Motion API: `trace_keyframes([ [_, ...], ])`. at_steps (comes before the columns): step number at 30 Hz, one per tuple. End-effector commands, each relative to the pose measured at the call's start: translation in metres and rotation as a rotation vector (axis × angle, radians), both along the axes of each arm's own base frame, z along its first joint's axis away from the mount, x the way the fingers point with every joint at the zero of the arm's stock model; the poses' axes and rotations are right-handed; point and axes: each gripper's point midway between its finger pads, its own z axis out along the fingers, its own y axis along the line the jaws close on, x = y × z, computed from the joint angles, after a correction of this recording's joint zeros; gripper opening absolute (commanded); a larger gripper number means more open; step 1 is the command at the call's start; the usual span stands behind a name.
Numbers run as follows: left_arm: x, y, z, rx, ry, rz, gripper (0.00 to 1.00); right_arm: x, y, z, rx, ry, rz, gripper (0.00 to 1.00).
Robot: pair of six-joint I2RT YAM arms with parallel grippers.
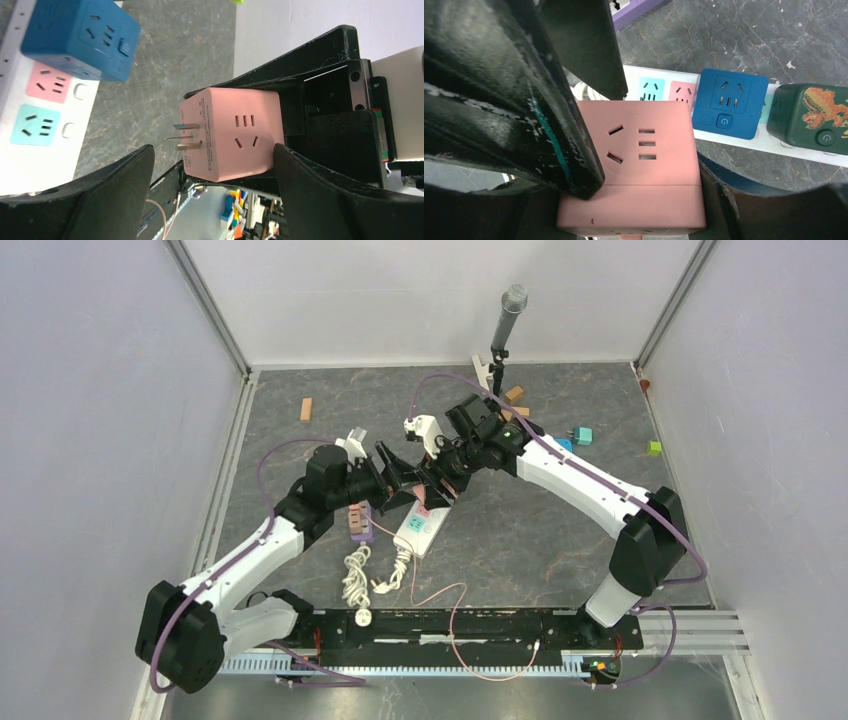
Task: Insert the plug
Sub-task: Insert the plug into the socket.
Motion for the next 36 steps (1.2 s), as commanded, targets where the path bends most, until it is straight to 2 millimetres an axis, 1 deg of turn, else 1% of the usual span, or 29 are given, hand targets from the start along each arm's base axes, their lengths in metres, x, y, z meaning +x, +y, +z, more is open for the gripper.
trace_keyframes([
  [1, -0.023, -0.025, 0.028, -0.1, -0.056, -0.23, 0.96, 0.012, 0.018, 0.047, 0.134, -0.132, 0.076, 0.0],
  [2, -0.024, -0.028, 0.03, -0.105, -0.06, -0.248, 0.97, 0.011, 0.02, 0.049, 0.143, -0.131, 0.082, 0.0],
  [5, -0.028, -0.032, 0.026, -0.102, -0.051, -0.279, 0.97, 0.01, 0.023, 0.051, 0.159, -0.12, 0.089, 0.0],
  [10, -0.026, -0.034, 0.034, -0.13, -0.091, -0.277, 0.99, 0.006, 0.021, 0.044, 0.141, -0.093, 0.102, 0.01],
  [12, -0.026, -0.035, 0.034, -0.152, -0.08, -0.274, 0.98, 0.005, 0.021, 0.045, 0.151, -0.096, 0.094, 0.03],
  [13, -0.026, -0.036, 0.034, -0.165, -0.07, -0.274, 0.96, 0.005, 0.021, 0.046, 0.156, -0.099, 0.088, 0.04],
  [16, -0.028, -0.035, 0.028, -0.17, -0.045, -0.265, 0.93, 0.006, 0.022, 0.053, 0.19, -0.105, 0.076, 0.05],
  [17, -0.028, -0.034, 0.025, -0.165, -0.034, -0.259, 0.94, 0.006, 0.022, 0.056, 0.204, -0.111, 0.074, 0.05],
  [19, -0.027, -0.031, 0.02, -0.162, -0.007, -0.233, 0.98, 0.008, 0.023, 0.064, 0.245, -0.132, 0.059, 0.0],
  [20, -0.027, -0.03, 0.017, -0.171, 0.008, -0.219, 1.0, 0.008, 0.022, 0.067, 0.266, -0.134, 0.052, 0.0],
  [22, -0.026, -0.029, 0.019, -0.224, 0.03, -0.186, 1.0, 0.01, 0.022, 0.077, 0.311, -0.154, 0.031, 0.0],
  [24, -0.023, -0.027, 0.025, -0.297, 0.039, -0.152, 1.0, 0.012, 0.019, 0.086, 0.354, -0.168, 0.005, 0.0],
  [27, -0.02, -0.024, 0.04, -0.421, 0.035, -0.115, 1.0, 0.015, 0.016, 0.103, 0.427, -0.214, -0.025, 0.0],
  [32, -0.02, -0.025, 0.067, -0.551, 0.017, -0.136, 0.99, 0.013, 0.015, 0.133, 0.572, -0.241, -0.067, 0.0],
  [34, -0.019, -0.026, 0.077, -0.583, 0.01, -0.151, 0.96, 0.007, 0.017, 0.141, 0.622, -0.235, -0.05, 0.0],
  [36, -0.017, -0.027, 0.08, -0.596, 0.01, -0.149, 0.92, 0.003, 0.02, 0.149, 0.669, -0.231, -0.024, 0.0],
])
